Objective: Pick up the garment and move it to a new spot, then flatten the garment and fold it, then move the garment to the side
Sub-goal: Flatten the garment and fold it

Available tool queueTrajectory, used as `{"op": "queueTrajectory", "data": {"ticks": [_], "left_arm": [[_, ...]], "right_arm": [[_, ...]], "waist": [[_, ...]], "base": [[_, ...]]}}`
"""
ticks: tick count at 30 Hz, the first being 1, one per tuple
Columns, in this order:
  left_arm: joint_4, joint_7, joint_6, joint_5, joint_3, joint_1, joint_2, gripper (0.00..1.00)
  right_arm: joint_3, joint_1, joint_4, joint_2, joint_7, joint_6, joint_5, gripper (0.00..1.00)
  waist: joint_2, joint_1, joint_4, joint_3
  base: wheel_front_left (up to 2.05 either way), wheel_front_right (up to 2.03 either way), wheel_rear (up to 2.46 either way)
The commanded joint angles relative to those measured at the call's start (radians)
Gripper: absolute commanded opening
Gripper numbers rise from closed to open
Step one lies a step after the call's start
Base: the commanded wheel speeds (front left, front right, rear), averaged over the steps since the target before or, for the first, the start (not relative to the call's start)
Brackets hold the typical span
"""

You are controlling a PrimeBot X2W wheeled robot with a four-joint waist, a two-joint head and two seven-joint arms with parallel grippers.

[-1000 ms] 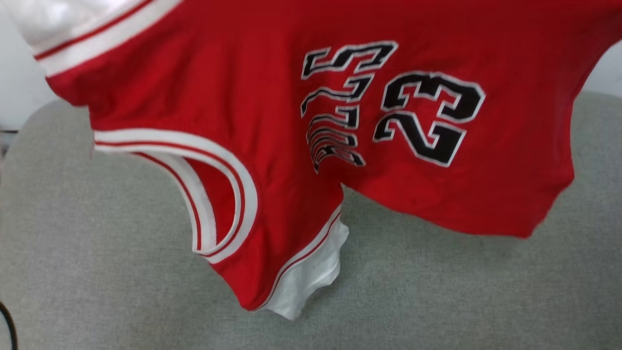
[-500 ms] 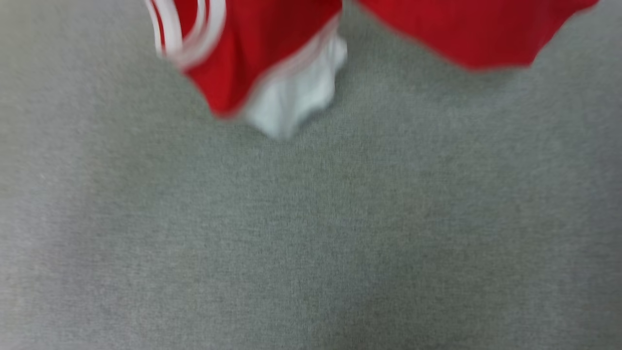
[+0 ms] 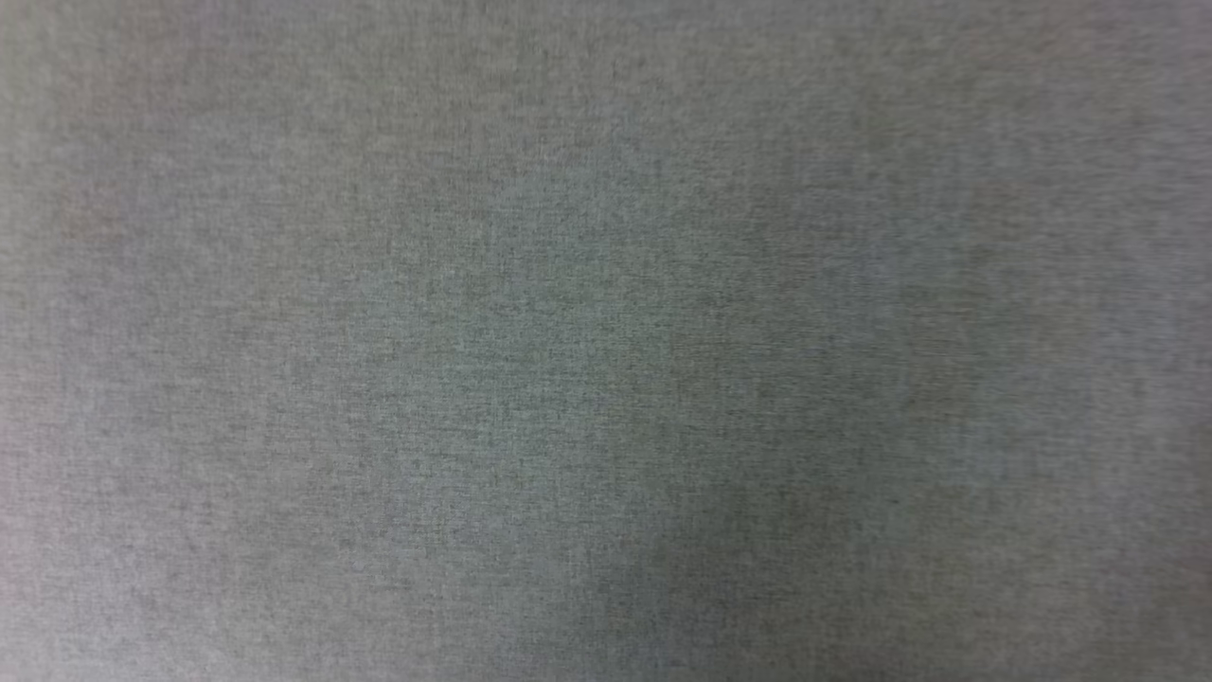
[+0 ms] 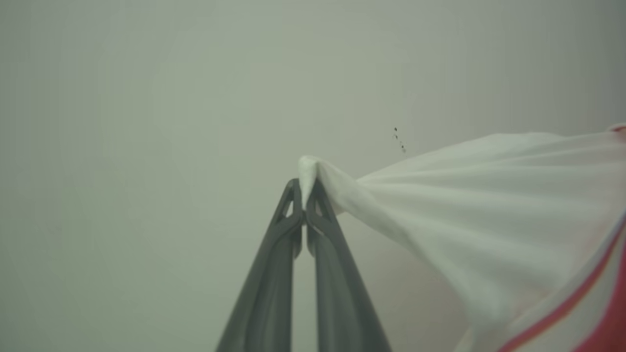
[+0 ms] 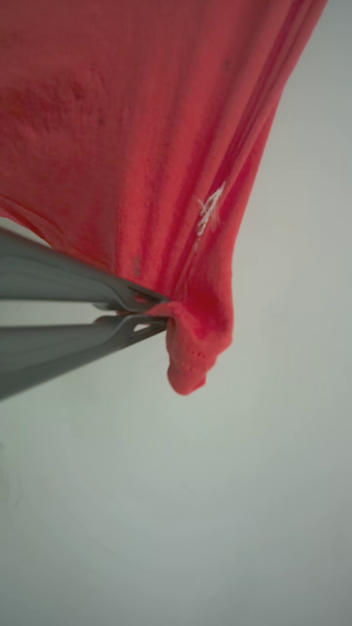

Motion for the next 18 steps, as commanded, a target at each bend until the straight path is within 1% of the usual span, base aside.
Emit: {"op": "queueTrajectory", "data": {"ticks": [1,4,7,9,11,12,18], "left_arm": [[0.05,-0.025,0.024,0.0,0.018,-0.021,0.009,0.0],[0.122,-0.069,0.008,-0.004,0.009,-0.015,-0.035,0.0],[0.162,-0.088,-0.012,-0.016,0.004,0.045,-0.092,0.0],[0.169,-0.093,-0.022,-0.018,0.005,0.086,-0.119,0.0],[0.14,-0.094,-0.033,-0.01,0.013,0.134,-0.145,0.0],[0.14,-0.094,-0.033,-0.01,0.013,0.134,-0.145,0.0],[0.036,-0.095,-0.065,0.012,0.047,0.38,-0.228,0.0]], "right_arm": [[-0.031,-0.002,0.051,-0.015,-0.032,-0.014,-0.03,0.0],[-0.021,-0.002,0.123,0.011,-0.113,-0.014,-0.074,0.0],[-0.008,0.032,0.191,0.025,-0.181,-0.014,-0.102,0.0],[-0.006,0.056,0.229,0.031,-0.22,-0.013,-0.113,0.0],[-0.004,0.081,0.262,0.031,-0.26,-0.012,-0.122,0.0],[-0.004,0.081,0.262,0.031,-0.26,-0.012,-0.122,0.0],[0.003,0.211,0.337,0.026,-0.366,-0.009,-0.123,0.0]], "waist": [[0.0,-0.0003,0.017,0.027],[0.0,-0.0003,0.026,0.038],[0.0,-0.0003,0.036,0.041],[0.0,-0.0003,0.042,0.037],[0.0,-0.0003,0.046,0.03],[0.0,-0.0003,0.046,0.03],[0.0,-0.0003,0.053,-0.028]], "base": [[0.0,0.0,0.0],[0.0,0.0,0.0],[0.0,0.0,0.0],[0.0,0.0,0.0],[0.0,0.0,0.0],[0.0,0.0,0.0],[0.0,0.0,0.0]]}}
